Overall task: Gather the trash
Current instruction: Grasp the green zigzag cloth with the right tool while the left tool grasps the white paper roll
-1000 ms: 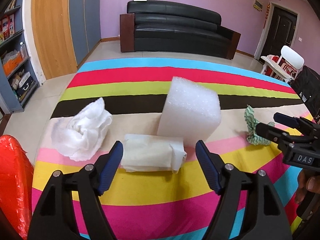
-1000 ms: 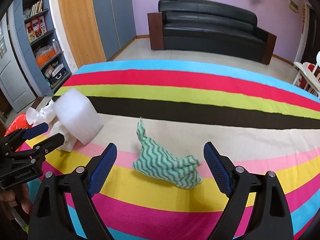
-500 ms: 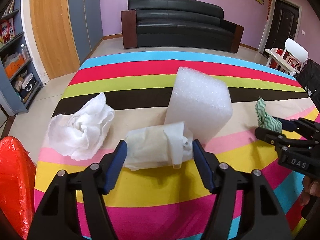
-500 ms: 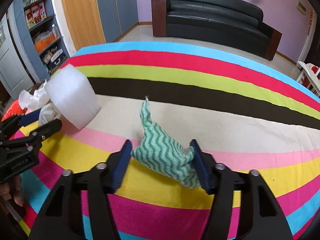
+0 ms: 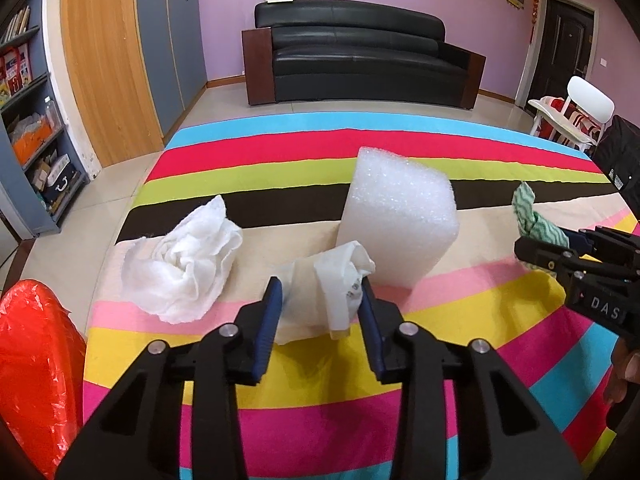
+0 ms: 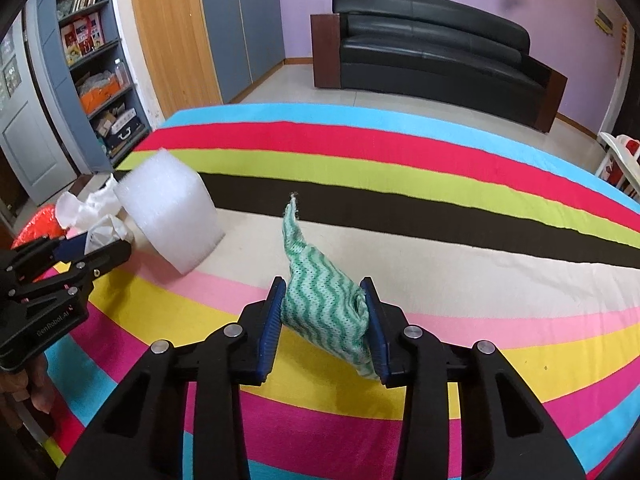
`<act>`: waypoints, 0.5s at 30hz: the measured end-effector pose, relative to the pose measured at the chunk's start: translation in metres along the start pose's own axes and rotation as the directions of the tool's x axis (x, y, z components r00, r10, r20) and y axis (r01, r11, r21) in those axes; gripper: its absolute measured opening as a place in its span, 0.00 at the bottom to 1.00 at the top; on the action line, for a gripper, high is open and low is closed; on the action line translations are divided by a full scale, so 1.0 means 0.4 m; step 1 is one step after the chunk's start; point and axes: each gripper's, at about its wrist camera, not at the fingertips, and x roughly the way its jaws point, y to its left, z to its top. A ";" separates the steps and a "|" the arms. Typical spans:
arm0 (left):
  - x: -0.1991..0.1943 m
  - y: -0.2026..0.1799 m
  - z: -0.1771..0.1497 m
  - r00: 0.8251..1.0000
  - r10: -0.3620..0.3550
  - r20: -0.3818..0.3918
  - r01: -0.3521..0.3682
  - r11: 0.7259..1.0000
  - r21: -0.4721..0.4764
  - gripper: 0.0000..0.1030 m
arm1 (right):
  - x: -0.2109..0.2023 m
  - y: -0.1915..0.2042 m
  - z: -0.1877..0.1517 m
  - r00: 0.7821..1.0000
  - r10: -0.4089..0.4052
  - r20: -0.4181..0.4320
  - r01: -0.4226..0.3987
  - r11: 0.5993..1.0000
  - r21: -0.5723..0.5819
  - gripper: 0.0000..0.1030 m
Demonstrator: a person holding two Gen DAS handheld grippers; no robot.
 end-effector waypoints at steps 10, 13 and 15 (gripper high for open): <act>-0.051 0.001 -0.003 0.999 -0.037 0.022 0.038 0.999 -0.013 0.26 | -0.041 0.004 0.013 0.999 0.022 0.046 -0.023 1.000 0.009 0.36; -0.072 0.001 -0.004 0.998 -0.044 0.035 0.044 0.999 -0.012 0.25 | -0.056 0.006 0.019 0.998 0.030 0.064 -0.031 0.999 0.011 0.36; -0.086 0.001 -0.003 0.998 -0.047 0.045 0.048 0.999 -0.015 0.25 | -0.068 0.009 0.023 0.996 0.035 0.077 -0.037 0.999 0.013 0.36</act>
